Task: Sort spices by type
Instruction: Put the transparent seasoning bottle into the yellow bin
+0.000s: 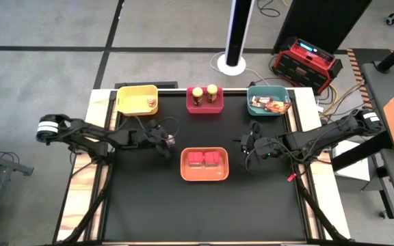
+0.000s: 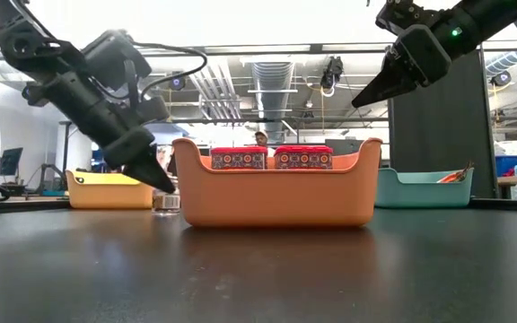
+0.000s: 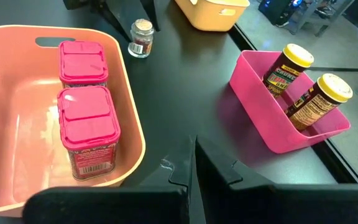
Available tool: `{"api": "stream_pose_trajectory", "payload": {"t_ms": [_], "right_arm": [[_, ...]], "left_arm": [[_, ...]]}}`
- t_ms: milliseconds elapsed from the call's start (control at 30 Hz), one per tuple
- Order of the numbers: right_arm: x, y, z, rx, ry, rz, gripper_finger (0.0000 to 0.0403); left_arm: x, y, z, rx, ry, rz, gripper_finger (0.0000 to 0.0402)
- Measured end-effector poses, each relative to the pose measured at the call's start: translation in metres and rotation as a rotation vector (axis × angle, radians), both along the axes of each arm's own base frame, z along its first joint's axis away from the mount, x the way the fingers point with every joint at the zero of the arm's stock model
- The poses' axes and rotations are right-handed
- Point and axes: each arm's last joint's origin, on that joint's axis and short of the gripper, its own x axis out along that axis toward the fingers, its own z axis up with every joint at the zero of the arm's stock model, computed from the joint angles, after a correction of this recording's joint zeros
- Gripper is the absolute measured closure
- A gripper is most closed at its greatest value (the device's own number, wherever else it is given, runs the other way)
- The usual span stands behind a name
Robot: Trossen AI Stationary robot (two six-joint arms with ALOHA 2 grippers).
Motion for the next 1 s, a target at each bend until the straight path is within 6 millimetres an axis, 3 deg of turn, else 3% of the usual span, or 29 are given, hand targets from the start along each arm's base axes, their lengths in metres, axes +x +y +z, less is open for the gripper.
{"api": "stream_pose_trajectory", "payload": {"t_ms": [533, 867, 1000], "right_arm": [[0.000, 0.000, -0.001, -0.001, 0.005, 0.000, 0.0390], [-0.001, 0.000, -0.003, 0.004, 0.009, -0.004, 0.0390], [-0.002, 0.000, -0.004, 0.010, 0.010, -0.008, 0.0390]], "left_arm": [[0.013, 0.002, -0.023, 0.000, 0.016, 0.000, 0.0132], [0.014, 0.002, -0.023, 0.022, 0.008, 0.017, 0.0220], [0.013, 0.002, -0.019, 0.025, -0.001, 0.015, 0.0226]]}}
